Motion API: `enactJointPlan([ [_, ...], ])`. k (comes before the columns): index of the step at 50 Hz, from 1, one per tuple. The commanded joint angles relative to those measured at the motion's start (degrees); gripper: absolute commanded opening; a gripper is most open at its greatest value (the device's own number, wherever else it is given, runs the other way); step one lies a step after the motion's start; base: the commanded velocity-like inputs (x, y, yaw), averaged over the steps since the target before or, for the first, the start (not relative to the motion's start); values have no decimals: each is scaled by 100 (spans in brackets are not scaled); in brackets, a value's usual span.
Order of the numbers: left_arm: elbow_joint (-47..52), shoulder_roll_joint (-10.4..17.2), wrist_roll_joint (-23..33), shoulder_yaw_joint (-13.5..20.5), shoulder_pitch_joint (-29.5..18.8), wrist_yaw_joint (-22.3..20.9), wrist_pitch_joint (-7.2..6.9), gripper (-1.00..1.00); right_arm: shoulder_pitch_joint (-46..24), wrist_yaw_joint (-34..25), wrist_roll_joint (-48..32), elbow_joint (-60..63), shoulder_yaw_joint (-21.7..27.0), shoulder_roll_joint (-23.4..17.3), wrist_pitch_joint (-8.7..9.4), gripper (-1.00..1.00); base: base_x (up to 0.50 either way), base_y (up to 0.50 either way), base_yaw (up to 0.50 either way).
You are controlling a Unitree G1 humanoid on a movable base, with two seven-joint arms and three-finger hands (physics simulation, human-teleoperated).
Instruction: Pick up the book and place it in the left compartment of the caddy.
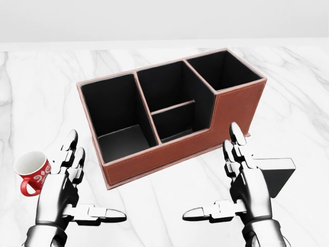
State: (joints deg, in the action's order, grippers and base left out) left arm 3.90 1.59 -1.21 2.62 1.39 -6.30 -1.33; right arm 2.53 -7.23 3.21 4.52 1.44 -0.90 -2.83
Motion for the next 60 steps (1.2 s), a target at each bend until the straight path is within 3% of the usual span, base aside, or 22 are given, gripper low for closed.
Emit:
enactJointPlan([
  [1,283,27,-97,89,84,-94,-200,100,-288,284,-305,111,61,-77,636,100,0,0,0],
  [3,350,32,-120,112,100,-112,-239,100,-402,326,-499,176,69,-139,783,100,0,0,0],
  [12,499,72,-262,239,93,-204,-367,100,-967,-14,-1568,1058,270,-541,783,100,0,0,0],
  [17,705,84,-345,315,151,-269,-367,100,-1641,-913,-2371,1576,369,-1006,783,100,0,0,0],
  [23,899,94,-417,389,185,-330,-367,100,-2722,-1968,-3834,693,583,-1893,783,100,0,0,0],
  [25,890,92,-412,395,179,-330,-367,100,-2820,-2202,-4095,601,654,-1915,783,100,0,0,0],
  [28,976,82,-389,364,248,-357,-367,100,-2857,-3277,-4979,239,480,-2349,783,100,0,0,0],
  [38,1060,94,-327,369,320,-547,-367,100,-3421,-3277,-6565,-1027,713,-2413,783,100,0,0,0],
  [42,1222,82,-348,381,387,-581,-367,100,-3017,-3277,-6887,-1232,770,-2495,783,100,0,0,0],
  [46,1311,61,-319,358,457,-619,-367,100,-2720,-3277,-7014,-1356,862,-2471,783,100,0,0,0],
  [60,1300,44,-269,336,459,-631,-367,100,-2952,-3277,-7048,-2468,767,-2569,783,100,0,0,0],
])
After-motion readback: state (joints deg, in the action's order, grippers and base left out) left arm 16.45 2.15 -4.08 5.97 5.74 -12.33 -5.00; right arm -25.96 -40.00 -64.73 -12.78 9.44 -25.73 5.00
